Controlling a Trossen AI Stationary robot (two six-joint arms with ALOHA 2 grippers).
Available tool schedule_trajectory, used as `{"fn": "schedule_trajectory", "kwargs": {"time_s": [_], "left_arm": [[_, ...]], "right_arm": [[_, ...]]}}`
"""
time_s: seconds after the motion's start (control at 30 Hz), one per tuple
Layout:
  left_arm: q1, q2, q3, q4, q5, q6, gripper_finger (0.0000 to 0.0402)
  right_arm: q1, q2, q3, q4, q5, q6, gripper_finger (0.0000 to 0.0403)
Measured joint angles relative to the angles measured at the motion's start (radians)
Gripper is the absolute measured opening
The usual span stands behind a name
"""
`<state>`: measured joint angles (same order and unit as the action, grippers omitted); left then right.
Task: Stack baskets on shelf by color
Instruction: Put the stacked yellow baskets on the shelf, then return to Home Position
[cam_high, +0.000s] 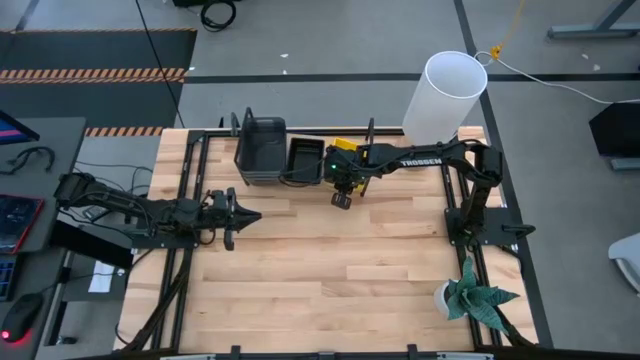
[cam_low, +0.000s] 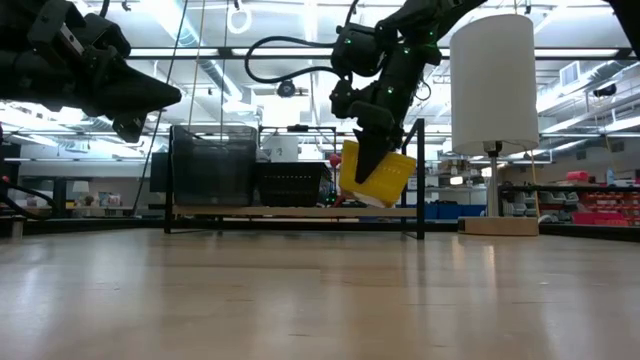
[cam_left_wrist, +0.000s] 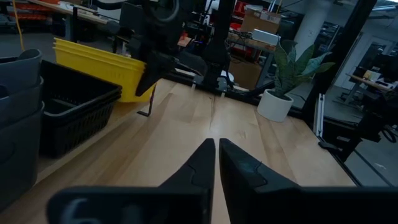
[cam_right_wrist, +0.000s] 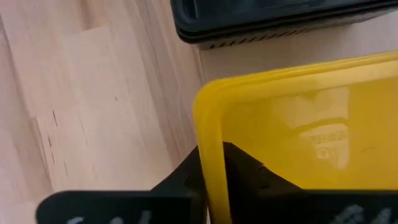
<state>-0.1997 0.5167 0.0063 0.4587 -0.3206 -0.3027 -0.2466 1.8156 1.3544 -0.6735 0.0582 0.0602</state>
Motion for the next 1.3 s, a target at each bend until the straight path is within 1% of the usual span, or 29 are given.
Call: {"fn": "schedule_trajectory", "kwargs": {"time_s": [0.23, 0.53, 0.73, 0.93, 1.13, 1.3], "left_arm": [[0.0, 0.0, 0.0, 0.0, 0.0, 0.0, 0.0036], [0.0, 0.0, 0.0, 0.0, 0.0, 0.0, 0.0025], [0.0, 0.0, 0.0, 0.0, 0.0, 0.0, 0.0033], [0.0, 0.0, 0.0, 0.0, 0.0, 0.001, 0.0034], [0.0, 0.0, 0.0, 0.0, 0.0, 0.0, 0.0026], [0.0, 0.0, 0.0, 0.0, 0.0, 0.0, 0.003]], "right_arm": [[0.0, 0.0, 0.0, 0.0, 0.0, 0.004, 0.0067], [0.0, -0.01, -0.001, 0.009, 0.001, 0.018, 0.0089], [0.0, -0.067, -0.001, 0.022, 0.004, 0.016, 0.0096], [0.002, -0.155, -0.001, 0.038, 0.004, -0.008, 0.0098], [0.023, -0.258, -0.001, 0.119, 0.001, -0.049, 0.0097], [0.037, -0.327, -0.001, 0.137, 0.001, -0.063, 0.0097]]}}
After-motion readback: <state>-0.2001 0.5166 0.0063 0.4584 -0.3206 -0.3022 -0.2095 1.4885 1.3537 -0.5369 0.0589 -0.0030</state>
